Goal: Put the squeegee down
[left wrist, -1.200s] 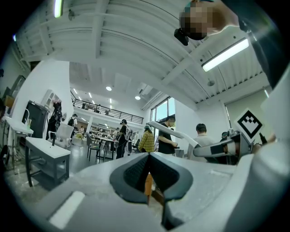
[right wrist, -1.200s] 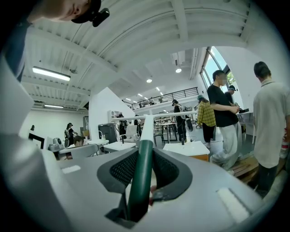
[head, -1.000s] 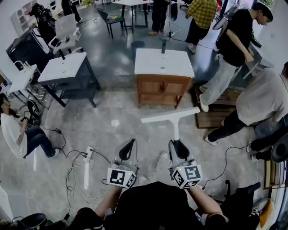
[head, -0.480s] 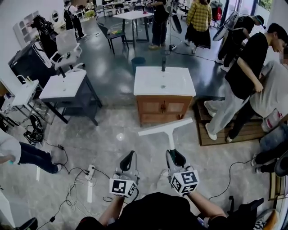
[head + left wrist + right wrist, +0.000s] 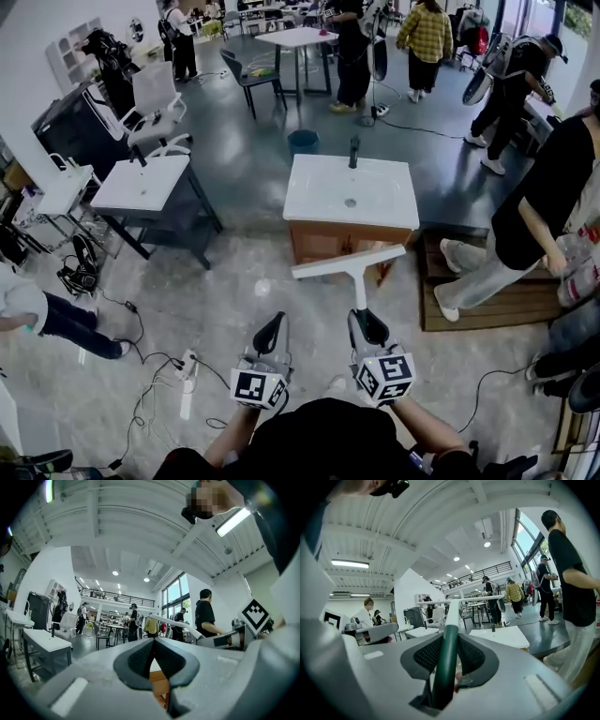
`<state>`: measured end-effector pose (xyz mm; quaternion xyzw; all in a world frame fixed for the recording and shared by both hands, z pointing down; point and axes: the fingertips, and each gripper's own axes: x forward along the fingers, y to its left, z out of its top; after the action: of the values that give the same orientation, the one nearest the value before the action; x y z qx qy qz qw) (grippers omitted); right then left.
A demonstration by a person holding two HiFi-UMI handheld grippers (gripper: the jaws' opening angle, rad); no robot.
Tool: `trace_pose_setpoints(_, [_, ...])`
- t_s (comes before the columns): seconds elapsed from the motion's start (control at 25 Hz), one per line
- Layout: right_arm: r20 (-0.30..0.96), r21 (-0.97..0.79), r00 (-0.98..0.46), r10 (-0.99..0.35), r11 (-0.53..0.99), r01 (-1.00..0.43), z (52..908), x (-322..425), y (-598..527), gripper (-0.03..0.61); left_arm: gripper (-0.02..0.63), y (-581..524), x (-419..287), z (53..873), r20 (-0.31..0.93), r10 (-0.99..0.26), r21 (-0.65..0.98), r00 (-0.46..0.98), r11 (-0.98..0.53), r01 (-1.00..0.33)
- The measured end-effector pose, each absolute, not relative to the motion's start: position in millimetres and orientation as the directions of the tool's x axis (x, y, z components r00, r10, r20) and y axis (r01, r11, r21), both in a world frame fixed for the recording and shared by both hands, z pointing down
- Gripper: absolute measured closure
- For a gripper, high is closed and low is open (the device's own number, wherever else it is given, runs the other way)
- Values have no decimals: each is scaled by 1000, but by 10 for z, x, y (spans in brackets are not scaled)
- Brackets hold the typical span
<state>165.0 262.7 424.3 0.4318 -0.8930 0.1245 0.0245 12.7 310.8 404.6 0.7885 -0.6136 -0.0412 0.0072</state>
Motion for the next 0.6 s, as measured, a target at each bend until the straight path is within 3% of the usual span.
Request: trace_pose_setpoints(0.6, [171,-214,-656,-735,622,-753,4318,1861,1765,482,612,2335,382,4050,-59,-977,53,203,-207,-977])
